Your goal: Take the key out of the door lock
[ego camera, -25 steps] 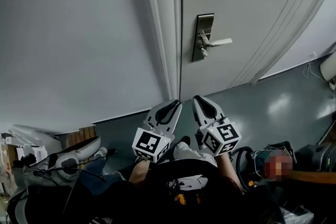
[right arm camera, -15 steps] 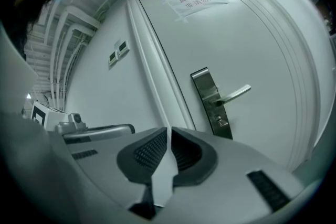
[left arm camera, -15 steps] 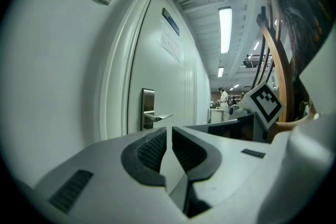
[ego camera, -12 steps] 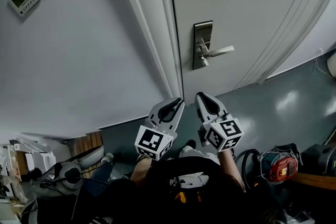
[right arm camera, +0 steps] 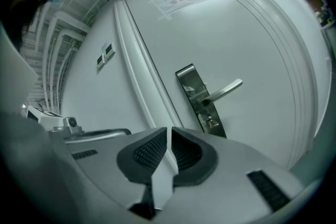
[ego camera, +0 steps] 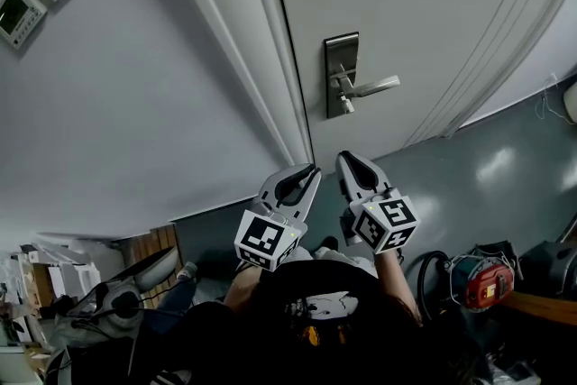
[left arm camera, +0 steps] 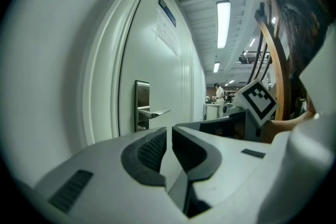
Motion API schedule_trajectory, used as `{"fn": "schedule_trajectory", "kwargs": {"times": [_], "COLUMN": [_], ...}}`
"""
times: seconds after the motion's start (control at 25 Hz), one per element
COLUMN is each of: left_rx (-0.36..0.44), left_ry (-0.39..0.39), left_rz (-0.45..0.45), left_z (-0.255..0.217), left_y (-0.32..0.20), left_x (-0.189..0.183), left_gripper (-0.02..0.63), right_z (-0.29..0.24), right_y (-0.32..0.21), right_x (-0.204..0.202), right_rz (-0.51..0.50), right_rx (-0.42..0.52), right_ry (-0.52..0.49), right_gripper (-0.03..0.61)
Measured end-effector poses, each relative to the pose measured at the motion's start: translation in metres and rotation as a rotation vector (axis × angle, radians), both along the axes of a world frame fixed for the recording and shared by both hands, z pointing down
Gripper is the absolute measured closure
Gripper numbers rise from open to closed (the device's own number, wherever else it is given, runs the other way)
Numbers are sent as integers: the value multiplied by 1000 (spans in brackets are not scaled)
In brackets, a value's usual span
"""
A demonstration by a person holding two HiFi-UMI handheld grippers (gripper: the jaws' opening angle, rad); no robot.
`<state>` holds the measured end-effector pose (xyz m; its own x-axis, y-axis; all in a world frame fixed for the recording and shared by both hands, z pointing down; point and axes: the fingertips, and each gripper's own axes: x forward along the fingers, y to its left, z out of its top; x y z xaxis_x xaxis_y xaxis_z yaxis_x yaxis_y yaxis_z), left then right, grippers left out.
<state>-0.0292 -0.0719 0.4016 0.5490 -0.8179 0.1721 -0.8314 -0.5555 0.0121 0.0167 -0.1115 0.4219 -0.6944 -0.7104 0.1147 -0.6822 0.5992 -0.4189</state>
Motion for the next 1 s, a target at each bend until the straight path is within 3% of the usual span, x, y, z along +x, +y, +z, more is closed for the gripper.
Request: {"fn": "schedule_trajectory", "kwargs": {"times": [0.36,0.48,0.68,1.0], "left_rx": [-32,-44,-46,-30], "left_ry": [-19,-16,-20,-17], "left_rz": [19,37,74,152], "left_z": [4,5,9,2], "left_y": [-6,-9,-29,-68], "left_x": [-2,-4,-9,-13], "left_gripper": [577,577,577,577], "right_z": [21,29,41,66], "right_y": [-20,-36,-71,-117], "right_x": [6,9,14,15], "right_rz": [38,56,126,223], "right_rx": [-74,-104,-163,-345], "right_ry": [-29,-41,-87,-307], "right_gripper": [564,511,478,394]}}
